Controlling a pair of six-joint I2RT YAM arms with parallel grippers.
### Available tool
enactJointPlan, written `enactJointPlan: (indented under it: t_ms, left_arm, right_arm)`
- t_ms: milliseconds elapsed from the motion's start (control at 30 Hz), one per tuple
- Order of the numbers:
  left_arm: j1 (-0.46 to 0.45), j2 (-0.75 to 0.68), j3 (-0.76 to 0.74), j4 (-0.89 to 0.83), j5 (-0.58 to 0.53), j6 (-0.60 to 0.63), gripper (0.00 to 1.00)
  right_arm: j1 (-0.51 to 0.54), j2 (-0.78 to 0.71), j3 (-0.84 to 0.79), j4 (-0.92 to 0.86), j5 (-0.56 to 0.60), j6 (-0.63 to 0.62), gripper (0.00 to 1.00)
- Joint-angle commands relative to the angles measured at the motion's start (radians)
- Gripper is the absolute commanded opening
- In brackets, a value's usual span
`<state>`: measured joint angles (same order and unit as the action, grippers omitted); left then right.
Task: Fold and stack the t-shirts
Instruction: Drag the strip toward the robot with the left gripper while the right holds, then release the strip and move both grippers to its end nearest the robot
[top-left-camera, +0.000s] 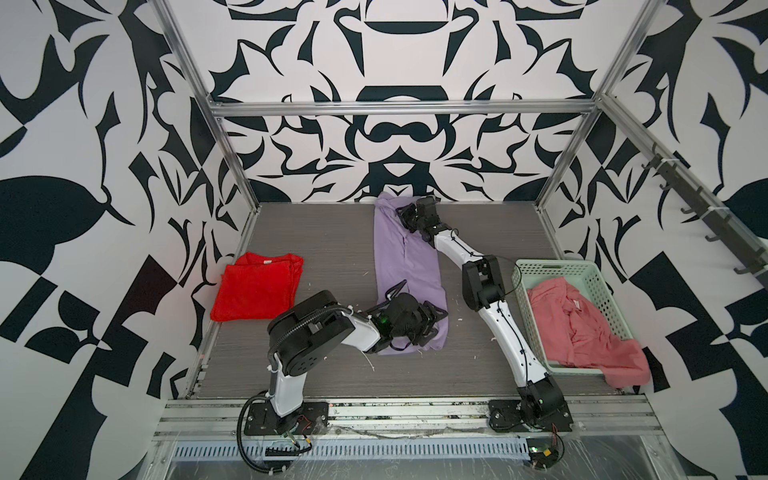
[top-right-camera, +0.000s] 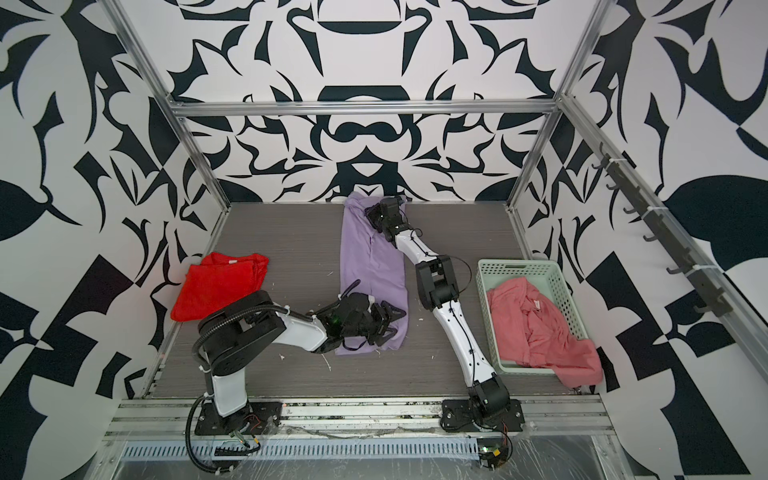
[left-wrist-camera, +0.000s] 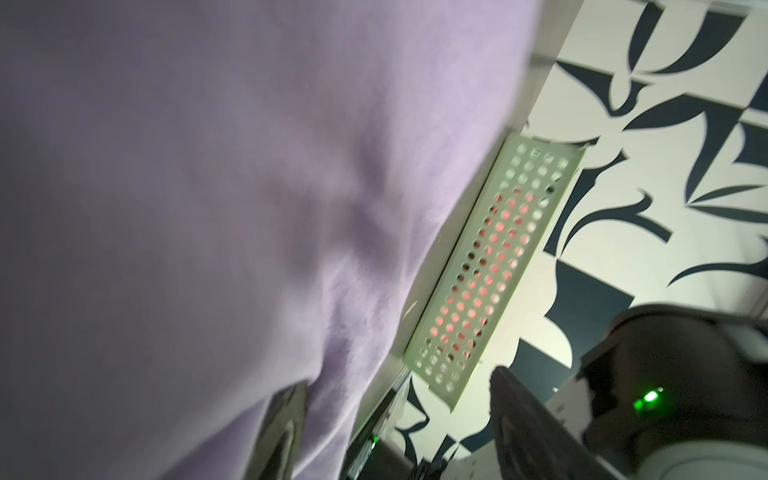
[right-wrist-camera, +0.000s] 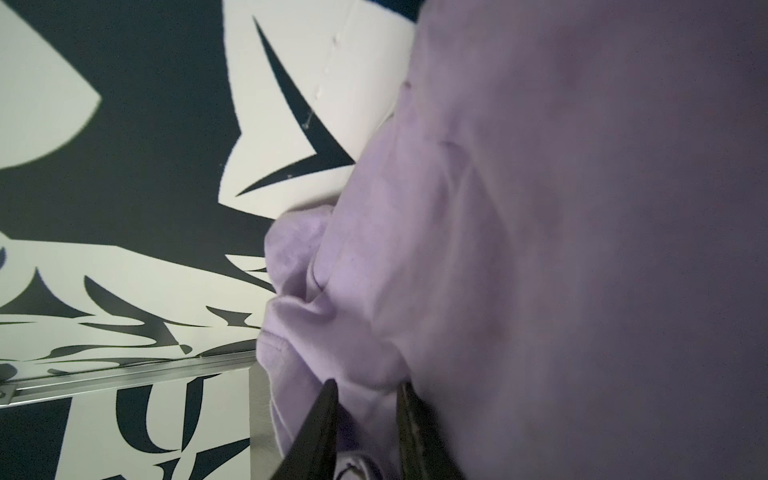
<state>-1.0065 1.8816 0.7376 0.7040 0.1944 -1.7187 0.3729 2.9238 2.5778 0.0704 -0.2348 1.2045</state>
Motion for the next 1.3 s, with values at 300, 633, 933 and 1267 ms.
enactJointPlan:
  t_ms: [300, 633, 933, 1267]
  left_arm:
    - [-0.016, -0.311, 0.166, -0.746, -0.155, 0.323, 0.82]
    - [0.145, -0.57, 0.227, -1.15, -0.19, 0.638, 0.84]
    - [0.21, -0.844, -0.021, -1.391, -0.217, 0.754, 0.84]
    - [0.213, -0.842, -0.201, -1.345, -0.114, 0.767, 0.79]
  right_arm:
    - [-0.06, -0.301, 0.001, -0.052, -0.203, -0.174, 0.37]
    - [-0.03, -0.832, -0.504, -0.469, -0.138, -0.359, 0.39]
    - [0.084, -1.533, -1.439, -0.493, 0.01, -0.314, 0.53]
    - [0.355, -2.117, -2.117, -0.421, 0.204, 0.099, 0.5]
